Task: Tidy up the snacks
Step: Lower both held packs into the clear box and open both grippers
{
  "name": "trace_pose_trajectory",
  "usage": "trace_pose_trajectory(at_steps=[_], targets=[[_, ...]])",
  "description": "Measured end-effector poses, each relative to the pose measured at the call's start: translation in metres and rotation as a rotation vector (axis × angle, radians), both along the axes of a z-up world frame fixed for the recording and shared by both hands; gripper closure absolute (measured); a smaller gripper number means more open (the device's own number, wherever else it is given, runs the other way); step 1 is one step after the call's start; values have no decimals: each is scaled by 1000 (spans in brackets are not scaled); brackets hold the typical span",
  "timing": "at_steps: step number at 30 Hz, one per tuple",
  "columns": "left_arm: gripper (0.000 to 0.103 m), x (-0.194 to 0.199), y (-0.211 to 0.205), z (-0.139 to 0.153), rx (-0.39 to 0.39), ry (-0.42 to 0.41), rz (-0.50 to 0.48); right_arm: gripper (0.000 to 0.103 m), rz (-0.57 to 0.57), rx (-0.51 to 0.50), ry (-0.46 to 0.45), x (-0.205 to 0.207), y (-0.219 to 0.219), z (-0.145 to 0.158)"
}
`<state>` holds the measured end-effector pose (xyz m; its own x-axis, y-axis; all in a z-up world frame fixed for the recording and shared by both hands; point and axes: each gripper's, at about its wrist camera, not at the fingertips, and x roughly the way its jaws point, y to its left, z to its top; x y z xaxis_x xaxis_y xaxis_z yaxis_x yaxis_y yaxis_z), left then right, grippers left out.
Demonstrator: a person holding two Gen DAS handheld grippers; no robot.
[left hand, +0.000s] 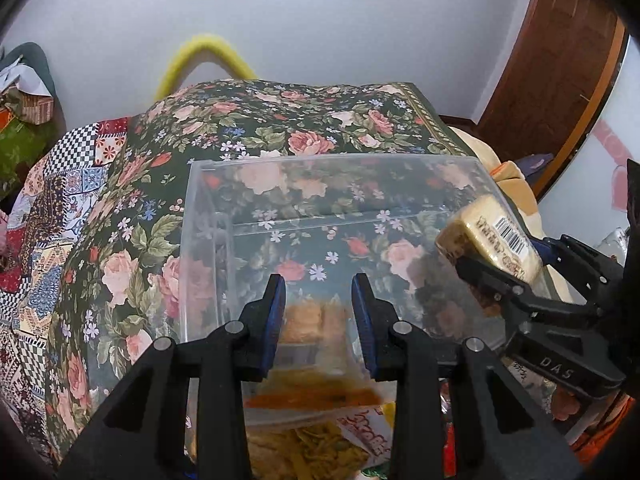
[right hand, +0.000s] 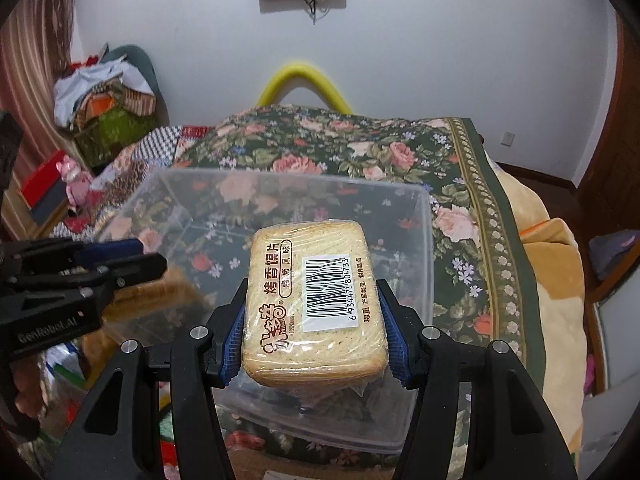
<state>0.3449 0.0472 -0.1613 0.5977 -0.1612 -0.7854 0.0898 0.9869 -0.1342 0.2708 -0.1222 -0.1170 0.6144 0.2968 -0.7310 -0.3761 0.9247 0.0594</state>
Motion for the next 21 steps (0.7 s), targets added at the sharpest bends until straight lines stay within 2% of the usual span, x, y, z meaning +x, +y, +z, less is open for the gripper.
trace_pose_trajectory(at_steps=[4,10,21], targets=[[68,-1,-1,2,7,-6,-9,49,14,-24,16,1,5,-5],[66,-13,-1,15,14,-44,-7,47,20,-31,-47,-7,5,13],[47,-72,11,73,41,-196,11,43,22,-6,-135,-43,-3,52]])
